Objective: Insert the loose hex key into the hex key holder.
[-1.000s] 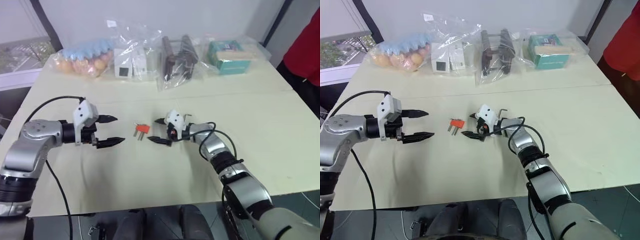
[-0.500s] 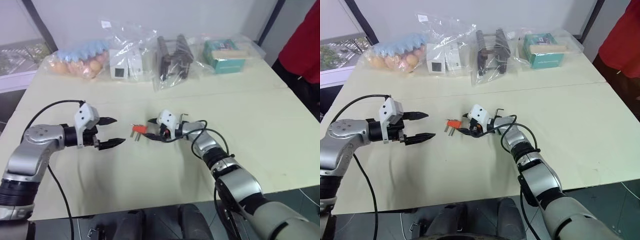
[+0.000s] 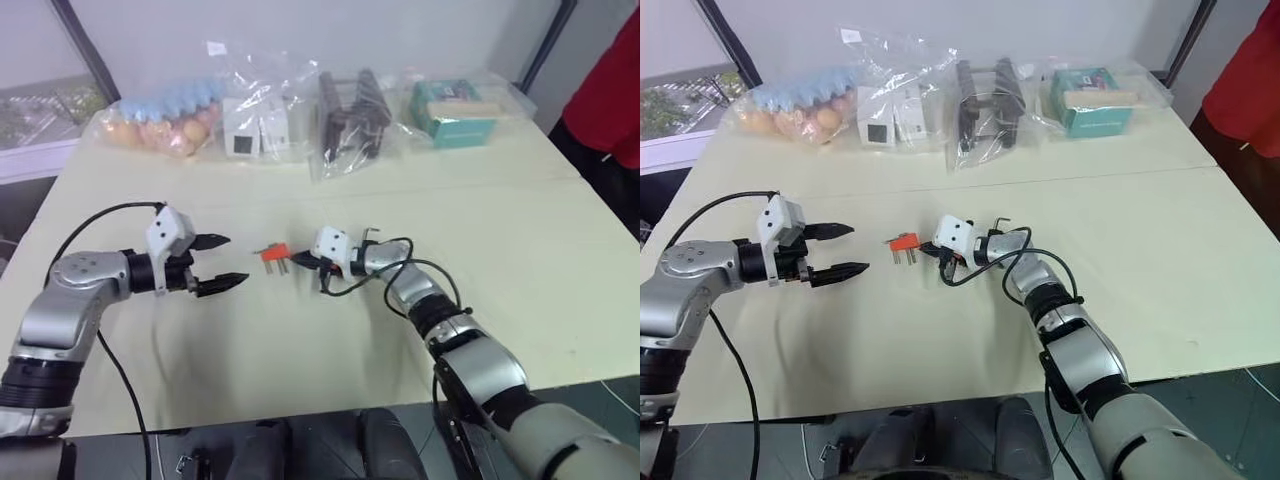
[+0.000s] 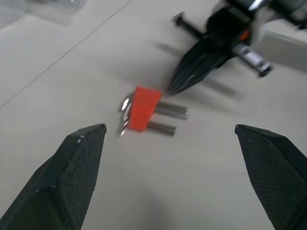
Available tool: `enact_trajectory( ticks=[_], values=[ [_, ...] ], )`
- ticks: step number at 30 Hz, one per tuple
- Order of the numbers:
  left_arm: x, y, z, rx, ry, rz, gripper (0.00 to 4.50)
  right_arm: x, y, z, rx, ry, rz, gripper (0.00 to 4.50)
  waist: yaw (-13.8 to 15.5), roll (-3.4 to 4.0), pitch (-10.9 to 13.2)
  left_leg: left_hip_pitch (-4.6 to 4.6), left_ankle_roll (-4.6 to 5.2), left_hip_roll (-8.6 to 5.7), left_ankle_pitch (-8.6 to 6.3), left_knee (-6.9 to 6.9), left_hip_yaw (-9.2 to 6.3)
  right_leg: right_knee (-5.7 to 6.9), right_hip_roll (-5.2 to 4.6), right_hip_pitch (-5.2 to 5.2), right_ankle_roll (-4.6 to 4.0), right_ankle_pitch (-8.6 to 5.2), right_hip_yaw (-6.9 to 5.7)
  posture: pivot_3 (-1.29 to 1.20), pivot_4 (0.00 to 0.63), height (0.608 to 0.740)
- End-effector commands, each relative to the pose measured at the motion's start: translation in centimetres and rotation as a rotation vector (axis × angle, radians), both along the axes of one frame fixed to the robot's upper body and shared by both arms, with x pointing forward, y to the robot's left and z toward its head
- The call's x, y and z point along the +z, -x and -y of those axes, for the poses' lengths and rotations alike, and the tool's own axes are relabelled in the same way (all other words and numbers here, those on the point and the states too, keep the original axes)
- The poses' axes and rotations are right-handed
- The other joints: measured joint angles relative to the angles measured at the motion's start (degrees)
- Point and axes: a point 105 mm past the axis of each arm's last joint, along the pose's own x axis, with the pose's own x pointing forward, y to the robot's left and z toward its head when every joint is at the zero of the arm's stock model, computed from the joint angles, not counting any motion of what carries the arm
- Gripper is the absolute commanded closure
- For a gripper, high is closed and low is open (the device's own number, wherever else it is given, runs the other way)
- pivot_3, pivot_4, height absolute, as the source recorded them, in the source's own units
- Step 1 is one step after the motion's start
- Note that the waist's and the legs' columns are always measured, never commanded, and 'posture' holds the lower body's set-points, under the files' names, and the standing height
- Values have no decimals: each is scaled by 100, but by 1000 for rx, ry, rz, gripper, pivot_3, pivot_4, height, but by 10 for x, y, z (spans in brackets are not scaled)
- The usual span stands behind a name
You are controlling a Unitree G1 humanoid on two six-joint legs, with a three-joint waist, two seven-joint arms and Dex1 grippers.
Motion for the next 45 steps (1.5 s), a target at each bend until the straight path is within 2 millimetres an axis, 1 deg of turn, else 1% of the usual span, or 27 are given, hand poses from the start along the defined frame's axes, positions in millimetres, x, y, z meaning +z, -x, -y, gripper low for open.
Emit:
enact_trajectory(
  ticks=[1,2,4,8,9,10,11,18,25,34,37,40,43,45],
  values=[
    [16,-3,5,-12,11,73,0,9,2,-3,27,2,28,4457,-17,-1,-1,0,0,1,0,-1,0,0,0,0,0,0,0,0,150,740],
    [15,-3,6,-14,12,73,0,6,1,-2,20,12,22,4228,-25,-1,0,0,-1,1,0,-3,1,1,0,-3,0,0,0,0,150,740],
    [15,-3,8,-14,15,74,0,-1,3,-3,20,26,7,3560,-52,-1,0,0,-2,5,1,-9,4,8,1,-15,0,0,4,0,150,740],
    [14,-1,10,-14,20,72,0,-6,4,-16,-3,-8,2,1519,-71,-2,-1,0,-3,5,1,-10,3,25,1,-29,-3,-1,9,0,150,740],
    [14,0,10,-12,21,70,0,-8,3,-18,-8,-6,4,905,-77,-2,-1,0,-3,5,2,-10,3,27,1,-29,-3,-2,10,0,150,740],
    [14,0,10,-11,21,68,0,-9,2,-20,-21,-7,12,409,-81,-2,-2,1,-3,5,1,-10,3,28,1,-29,-3,-2,10,0,150,740],
    [14,0,10,-10,22,67,0,-11,2,-23,-27,-11,4,22,-84,-2,-2,1,-3,5,2,-9,3,33,1,-29,-3,-2,10,0,150,740],
    [12,2,13,-10,24,59,0,-19,3,-46,-36,-17,-6,22,-205,-2,-4,7,-5,7,3,-10,2,46,2,-31,-6,-4,11,0,150,740],
    [11,5,14,-5,24,53,0,-28,16,-67,19,-10,-41,22,-248,0,-6,13,-5,10,3,-13,-1,51,5,-32,-13,-7,11,0,150,740],
    [7,7,16,-5,23,44,0,-35,23,-73,65,12,-92,22,-254,2,-8,13,-6,12,3,-15,-2,51,7,-32,-14,-8,12,0,150,740],
    [6,7,17,-4,23,45,0,-36,23,-74,60,8,-136,22,-255,3,-9,13,-6,12,3,-14,-2,51,7,-32,-14,-8,12,0,150,740],
    [5,6,16,2,22,48,0,-38,25,-75,54,-4,-218,22,-259,3,-10,13,-6,12,3,-15,-2,52,7,-32,-14,-8,12,0,150,740],
    [5,6,16,9,23,51,0,-42,26,-75,56,13,-282,827,-279,4,-11,13,-6,12,3,-16,-3,53,7,-32,-14,-8,12,0,150,740],
    [4,6,16,15,25,56,0,-42,26,-76,48,9,-331,1786,-307,7,-14,13,-6,12,3,-15,-4,54,7,-32,-14,-8,12,0,150,740]
  ],
)
